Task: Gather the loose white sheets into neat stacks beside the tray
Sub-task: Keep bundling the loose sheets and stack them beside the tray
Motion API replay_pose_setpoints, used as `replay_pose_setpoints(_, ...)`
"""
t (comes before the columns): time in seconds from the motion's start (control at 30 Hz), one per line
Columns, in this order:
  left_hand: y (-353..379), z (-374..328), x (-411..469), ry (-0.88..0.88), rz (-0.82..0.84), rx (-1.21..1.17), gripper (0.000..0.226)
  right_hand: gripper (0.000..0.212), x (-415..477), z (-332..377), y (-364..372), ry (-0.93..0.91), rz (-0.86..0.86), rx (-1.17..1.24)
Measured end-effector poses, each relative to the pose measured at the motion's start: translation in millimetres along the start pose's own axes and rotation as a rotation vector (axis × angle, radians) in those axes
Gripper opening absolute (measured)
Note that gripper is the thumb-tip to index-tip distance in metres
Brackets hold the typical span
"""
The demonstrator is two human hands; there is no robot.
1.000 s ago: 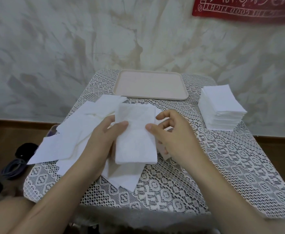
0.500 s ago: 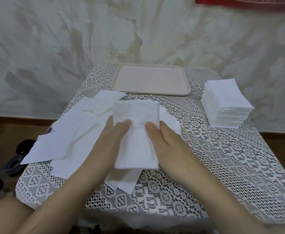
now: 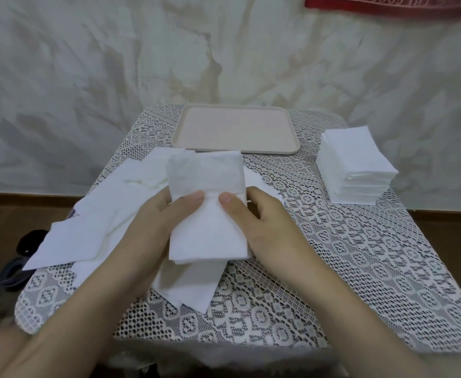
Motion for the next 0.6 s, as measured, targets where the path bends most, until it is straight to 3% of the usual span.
replay_pose_setpoints(0.13,-15.8,-7.8,3.7,-0.015,-0.062,-0.026,0.041,0.015,6.4,-5.1,-17.3,0.011,0.013,0.053)
replay_pose_setpoints(0.3,-34.5,-9.8,9.0,-0.042,-0.149,-0.015,0.03,0.006,23.7,-32.6,-56.2,0.058,-0.202,-0.328)
replay_pose_setpoints(0.5,-34.7,-0.8,10.0,-0.068,-0.17,-0.002,0.035,0.022,29.7,-38.9,-55.2,0.076,-0.221,-0.477)
replay_pose_setpoints(0.6,-34.9,-0.2,9.2,-0.072,-0.181,-0.001,0.028,0.019,33.9,-40.8,-55.1,0.106,-0.215,-0.478)
Point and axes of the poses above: each hand's wrist, its own x-axis towards the middle knuckle, its own y-axis out of the palm, z = x × y, the point moved 5 cm from there along x, towards the middle knuckle, and after that the axes turned 1 degree about y, right-handed, at the moved point
